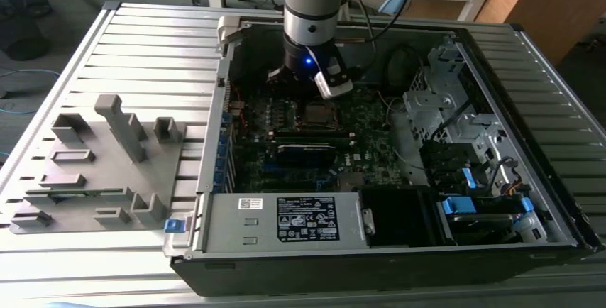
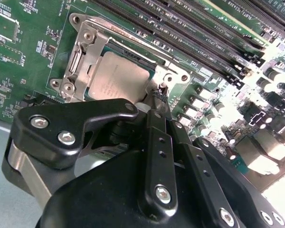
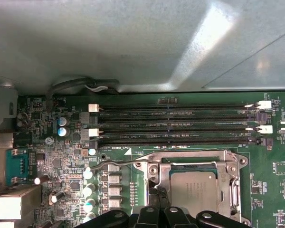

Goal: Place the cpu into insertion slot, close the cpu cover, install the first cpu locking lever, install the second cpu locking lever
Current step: 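Close the cpu cover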

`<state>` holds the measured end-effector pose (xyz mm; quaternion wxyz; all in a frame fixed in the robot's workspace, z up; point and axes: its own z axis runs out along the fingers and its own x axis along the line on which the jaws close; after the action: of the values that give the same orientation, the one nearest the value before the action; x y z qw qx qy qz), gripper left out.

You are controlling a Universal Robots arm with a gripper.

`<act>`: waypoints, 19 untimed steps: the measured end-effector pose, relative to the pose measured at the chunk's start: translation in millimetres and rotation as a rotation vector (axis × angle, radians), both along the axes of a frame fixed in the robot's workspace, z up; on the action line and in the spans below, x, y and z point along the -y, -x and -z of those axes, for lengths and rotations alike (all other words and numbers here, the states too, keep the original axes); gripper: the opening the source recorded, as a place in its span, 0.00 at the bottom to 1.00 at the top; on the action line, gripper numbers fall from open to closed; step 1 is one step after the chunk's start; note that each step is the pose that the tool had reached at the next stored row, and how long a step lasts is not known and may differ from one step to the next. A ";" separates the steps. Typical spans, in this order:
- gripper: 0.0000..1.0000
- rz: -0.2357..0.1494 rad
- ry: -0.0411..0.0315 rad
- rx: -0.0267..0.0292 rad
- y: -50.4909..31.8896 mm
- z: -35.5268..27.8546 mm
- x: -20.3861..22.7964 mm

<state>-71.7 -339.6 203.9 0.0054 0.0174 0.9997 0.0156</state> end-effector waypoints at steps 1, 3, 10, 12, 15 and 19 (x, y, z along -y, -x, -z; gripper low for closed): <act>0.11 0.000 0.0000 0.0000 0.0 0.4 0.0; 0.11 0.000 0.0002 -0.0002 0.1 1.4 0.0; 0.11 0.000 0.0003 -0.0002 0.1 2.7 0.0; 0.11 0.000 0.0001 -0.0001 0.2 3.0 0.0; 0.11 0.000 0.0003 -0.0001 0.4 3.7 0.0; 0.11 0.000 0.0003 -0.0002 0.4 3.8 0.0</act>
<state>-72.1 -339.6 200.1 0.0053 0.0174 0.9997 0.0154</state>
